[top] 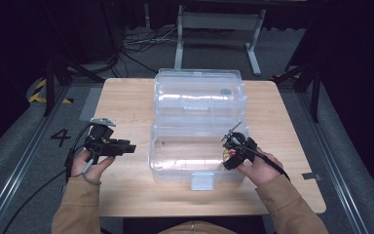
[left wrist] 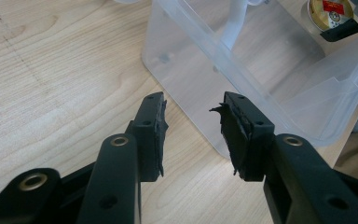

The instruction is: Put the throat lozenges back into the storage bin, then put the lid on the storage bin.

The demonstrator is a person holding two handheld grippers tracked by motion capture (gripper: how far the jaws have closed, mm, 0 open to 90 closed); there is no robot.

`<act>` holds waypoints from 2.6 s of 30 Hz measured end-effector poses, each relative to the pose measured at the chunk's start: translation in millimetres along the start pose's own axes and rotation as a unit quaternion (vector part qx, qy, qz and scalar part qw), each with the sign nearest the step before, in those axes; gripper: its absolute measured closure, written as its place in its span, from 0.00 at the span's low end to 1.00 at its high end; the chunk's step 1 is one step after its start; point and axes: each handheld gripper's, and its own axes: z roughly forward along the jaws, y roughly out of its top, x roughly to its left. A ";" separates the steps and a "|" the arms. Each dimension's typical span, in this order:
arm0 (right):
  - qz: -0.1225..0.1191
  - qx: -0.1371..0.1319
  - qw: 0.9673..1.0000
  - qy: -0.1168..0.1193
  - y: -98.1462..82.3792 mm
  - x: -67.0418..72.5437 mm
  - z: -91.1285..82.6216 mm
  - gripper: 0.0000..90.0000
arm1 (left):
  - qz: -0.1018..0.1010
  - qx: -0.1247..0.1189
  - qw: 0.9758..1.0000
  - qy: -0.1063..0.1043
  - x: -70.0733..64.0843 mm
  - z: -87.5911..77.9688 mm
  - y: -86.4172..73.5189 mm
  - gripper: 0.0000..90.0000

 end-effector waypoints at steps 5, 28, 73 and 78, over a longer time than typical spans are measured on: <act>0.000 0.000 1.000 -0.004 0.2 0.2 0.1 0.22 | 0.000 0.002 1.000 0.000 0.1 0.7 0.0 0.67; 0.009 -0.012 1.000 0.001 0.6 -0.5 -2.4 0.20 | -0.001 -0.001 1.000 0.001 0.3 -0.5 -0.2 0.67; 0.029 -0.219 0.966 0.134 -33.4 -35.3 -73.7 0.34 | 0.030 -0.014 0.999 -0.031 -16.9 -0.3 9.3 0.65; 0.030 -0.241 0.960 0.139 -33.3 -39.3 -80.7 0.35 | 0.060 -0.014 0.997 -0.038 -34.9 -3.4 13.0 0.65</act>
